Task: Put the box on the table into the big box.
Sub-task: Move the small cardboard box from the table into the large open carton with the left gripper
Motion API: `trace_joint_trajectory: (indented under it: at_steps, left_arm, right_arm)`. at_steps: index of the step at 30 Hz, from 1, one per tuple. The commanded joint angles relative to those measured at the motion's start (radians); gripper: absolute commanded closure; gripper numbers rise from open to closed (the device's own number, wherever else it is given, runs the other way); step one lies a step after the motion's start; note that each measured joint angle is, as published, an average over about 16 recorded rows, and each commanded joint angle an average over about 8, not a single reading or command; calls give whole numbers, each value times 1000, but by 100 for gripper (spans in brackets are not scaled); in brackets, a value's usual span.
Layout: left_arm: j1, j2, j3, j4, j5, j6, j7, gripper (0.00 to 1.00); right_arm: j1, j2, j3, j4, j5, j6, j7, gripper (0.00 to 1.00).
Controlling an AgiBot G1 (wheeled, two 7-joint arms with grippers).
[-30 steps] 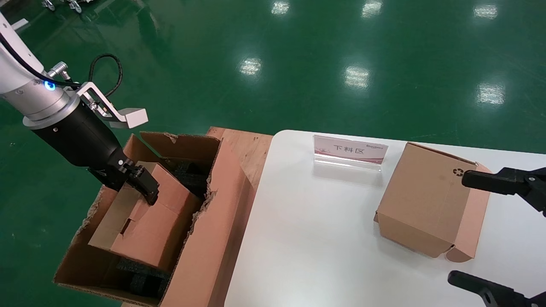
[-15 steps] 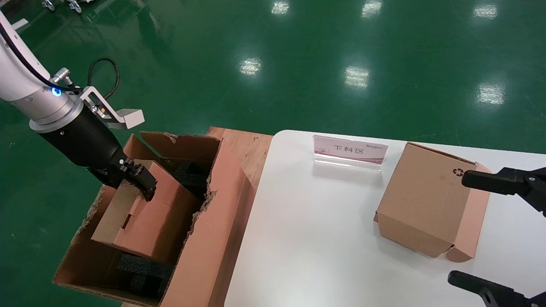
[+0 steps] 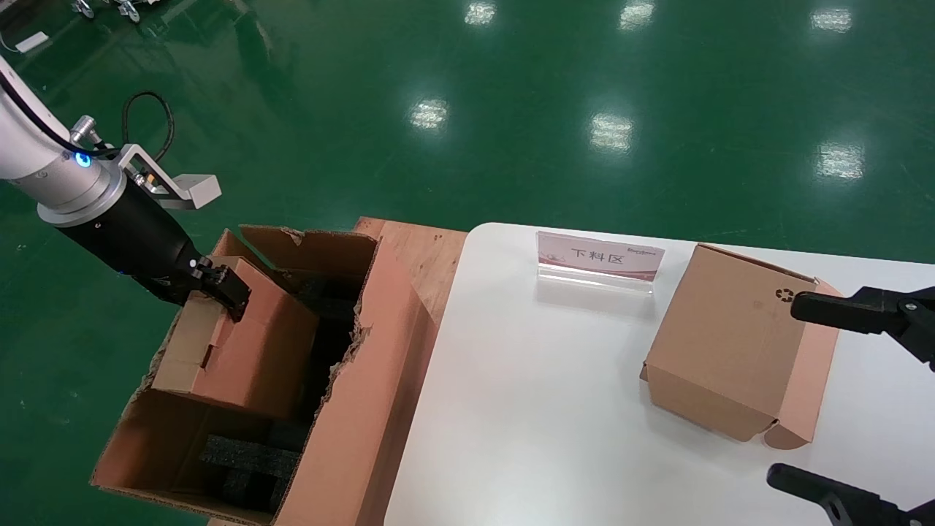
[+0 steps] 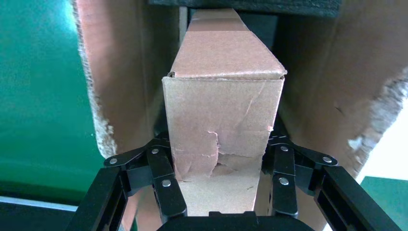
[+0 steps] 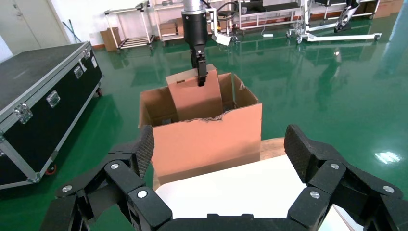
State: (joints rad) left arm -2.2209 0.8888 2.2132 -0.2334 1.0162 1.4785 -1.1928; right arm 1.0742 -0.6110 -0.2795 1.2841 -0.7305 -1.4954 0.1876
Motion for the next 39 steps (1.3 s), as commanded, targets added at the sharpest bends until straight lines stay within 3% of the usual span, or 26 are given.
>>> trace_joint_trajectory:
  at_steps: [1,39]
  left_arm:
    - [8,-5,-1,5,1,-17,1,100]
    - [104,-43,29,14,47,-156,0,100]
  right_arm:
    - [0,0,0,0,0,0,0,0]
    - [0,0,0,0,0,0,0,0]
